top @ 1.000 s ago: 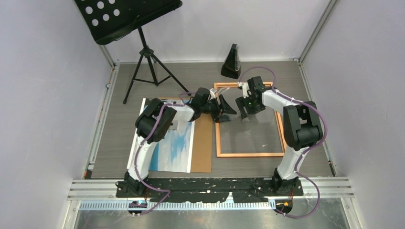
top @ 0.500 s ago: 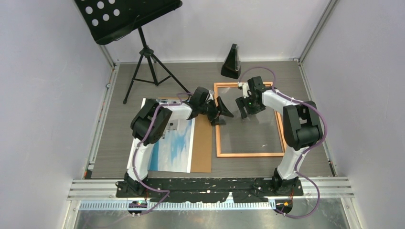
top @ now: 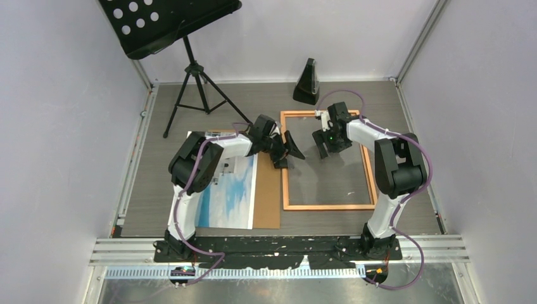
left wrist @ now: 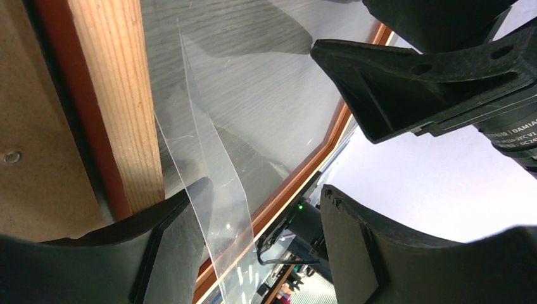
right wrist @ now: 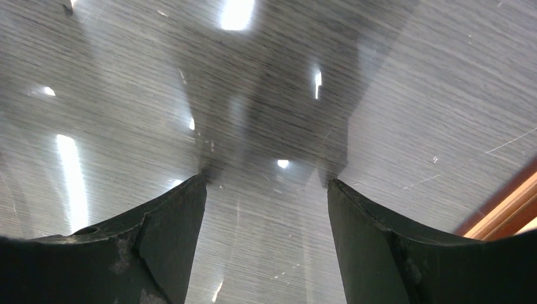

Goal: Put the photo into the frame
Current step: Place the photo frame item in the photo frame.

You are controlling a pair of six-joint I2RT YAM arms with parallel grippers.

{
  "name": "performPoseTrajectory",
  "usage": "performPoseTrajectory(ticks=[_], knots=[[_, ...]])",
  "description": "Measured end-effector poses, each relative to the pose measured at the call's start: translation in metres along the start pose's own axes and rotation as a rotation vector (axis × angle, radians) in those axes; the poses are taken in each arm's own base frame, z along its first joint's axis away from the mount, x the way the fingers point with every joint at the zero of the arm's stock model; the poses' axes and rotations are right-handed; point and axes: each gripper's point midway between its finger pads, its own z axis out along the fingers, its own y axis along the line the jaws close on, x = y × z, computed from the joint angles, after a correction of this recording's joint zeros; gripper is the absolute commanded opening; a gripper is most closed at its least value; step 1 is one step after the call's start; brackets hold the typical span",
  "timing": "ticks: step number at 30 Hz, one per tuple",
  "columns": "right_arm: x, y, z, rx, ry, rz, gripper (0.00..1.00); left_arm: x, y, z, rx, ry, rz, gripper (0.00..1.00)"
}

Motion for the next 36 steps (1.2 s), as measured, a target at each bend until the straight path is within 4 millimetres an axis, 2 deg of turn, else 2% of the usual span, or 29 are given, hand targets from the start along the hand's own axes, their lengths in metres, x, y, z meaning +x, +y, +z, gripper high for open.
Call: performPoseTrajectory(ticks=[22, 36], knots=[[-0.001, -0.001, 0.000, 0.003, 0.011, 0.002, 0.76, 0.016, 0.016, -0.016, -0.137, 0.067, 0.012, 0.68], [-0.001, -0.002, 0.000, 0.008, 0.016, 0.005, 0.76, 0.012, 0.021, -0.031, -0.264, 0.062, 0.069, 0.70]])
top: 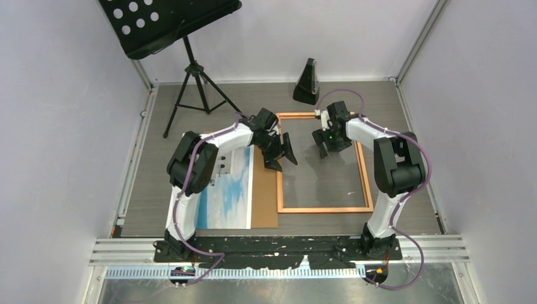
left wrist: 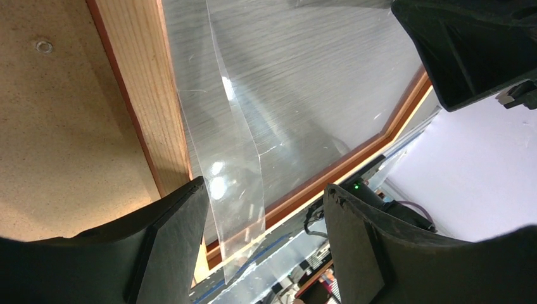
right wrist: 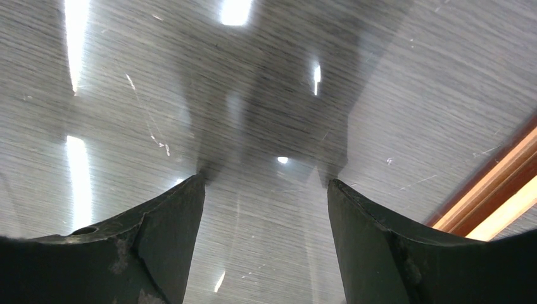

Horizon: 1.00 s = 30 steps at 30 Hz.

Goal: Put the photo into the frame
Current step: Place the photo frame item in the photo frame.

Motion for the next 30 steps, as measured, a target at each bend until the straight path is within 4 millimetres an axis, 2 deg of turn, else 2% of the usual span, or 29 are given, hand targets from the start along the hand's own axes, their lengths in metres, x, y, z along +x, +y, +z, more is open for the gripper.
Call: performPoseTrajectory(ticks=[8, 17, 22, 30], knots=[[0.000, 0.000, 0.000, 0.000, 0.000, 0.000, 0.76, 0.006, 0.009, -0.011, -0.049, 0.012, 0.033, 0.70], [0.000, 0.000, 0.000, 0.000, 0.000, 0.000, 0.76, 0.008, 0.030, -0.025, -0.119, 0.028, 0.025, 0.70], [0.000, 0.000, 0.000, 0.000, 0.000, 0.000, 0.77, 0.010, 0.029, -0.032, -0.119, 0.030, 0.055, 0.70], [-0.003, 0.003, -0.005, -0.014, -0.017, 0.000, 0.81, 0.007, 0.014, -0.049, -0.083, -0.005, 0.165, 0.70]])
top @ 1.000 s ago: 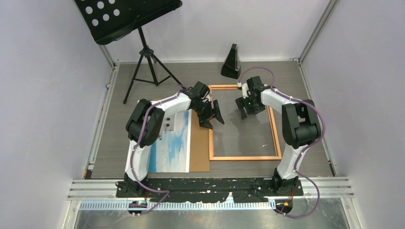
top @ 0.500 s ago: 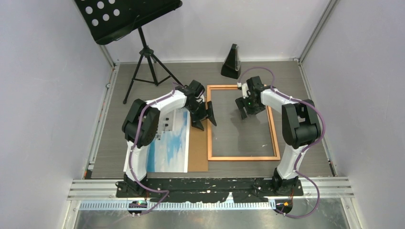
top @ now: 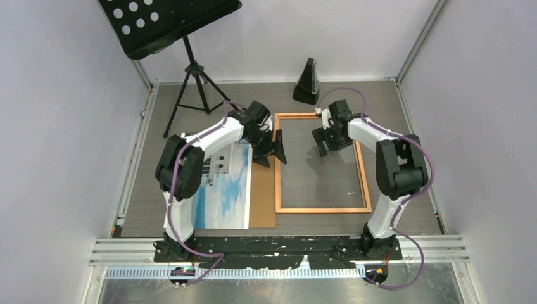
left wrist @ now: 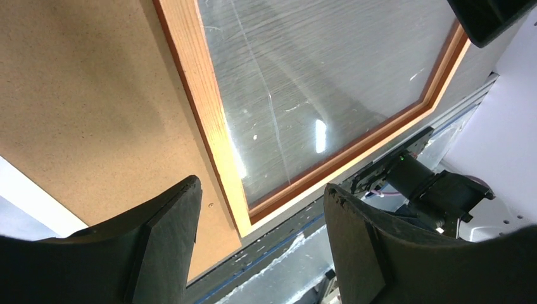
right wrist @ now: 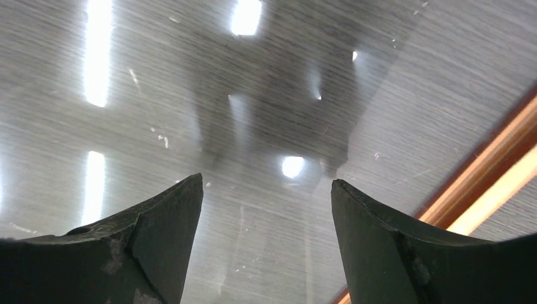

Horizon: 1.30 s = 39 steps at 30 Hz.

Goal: Put the photo into the frame
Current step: Place the photo frame item in the photo frame.

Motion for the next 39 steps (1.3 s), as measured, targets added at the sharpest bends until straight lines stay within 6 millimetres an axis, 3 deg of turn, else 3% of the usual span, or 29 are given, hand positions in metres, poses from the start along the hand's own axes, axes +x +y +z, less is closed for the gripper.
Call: performPoseTrajectory(ticks=[8, 12, 19, 27, 33, 39], knots=[[-0.016, 0.013, -0.041, -0.055, -0.132, -0.015, 0.99, -0.005, -0.005, -0.019, 0.025, -0.046, 0.149, 0.71], [-0.014, 0.026, -0.054, -0.110, -0.177, -0.026, 0.97, -0.012, -0.009, -0.037, 0.046, -0.093, 0.234, 0.71], [0.011, 0.060, -0.046, -0.188, -0.135, -0.103, 0.96, -0.029, -0.014, -0.080, 0.092, -0.207, 0.375, 0.72], [0.030, 0.112, -0.041, -0.248, -0.090, -0.274, 0.97, -0.051, 0.005, -0.120, 0.088, -0.311, 0.427, 0.75], [0.041, 0.132, -0.034, -0.239, -0.050, -0.351, 0.97, -0.060, 0.017, -0.154, 0.088, -0.391, 0.428, 0.79], [0.057, 0.148, -0.024, -0.196, 0.005, -0.436, 0.98, -0.060, 0.018, -0.172, 0.095, -0.434, 0.439, 0.82]])
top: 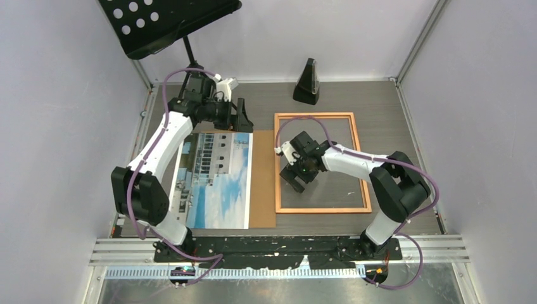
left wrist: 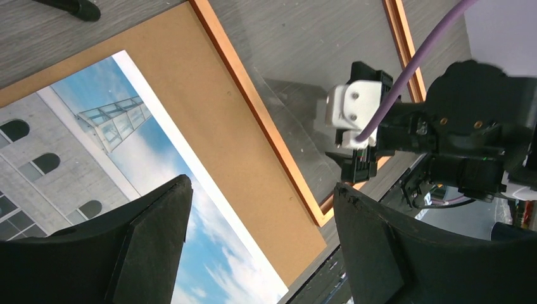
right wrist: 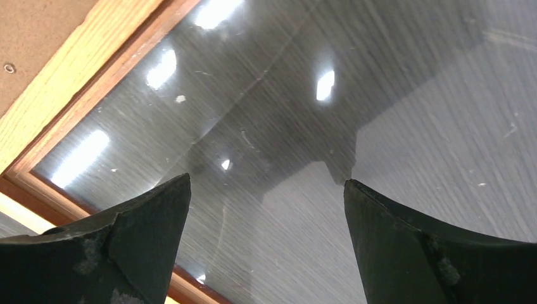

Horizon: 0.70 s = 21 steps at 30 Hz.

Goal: Put the photo into the frame
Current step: Place the photo frame item in the photo frame.

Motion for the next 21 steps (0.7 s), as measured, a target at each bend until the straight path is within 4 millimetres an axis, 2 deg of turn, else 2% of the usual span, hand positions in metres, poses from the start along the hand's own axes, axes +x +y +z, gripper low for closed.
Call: performPoseTrajectory(ticks=[9, 21], knots=[[0.003, 0.015, 0.005, 0.026, 0.032, -0.058, 0.98, -0.002, 0.011, -0.012, -0.012, -0.026, -0.030, 0.82], [0.002, 0.019, 0.005, 0.035, 0.033, -0.069, 0.98, 0.000, 0.016, -0.031, -0.029, -0.063, -0.044, 0.82]])
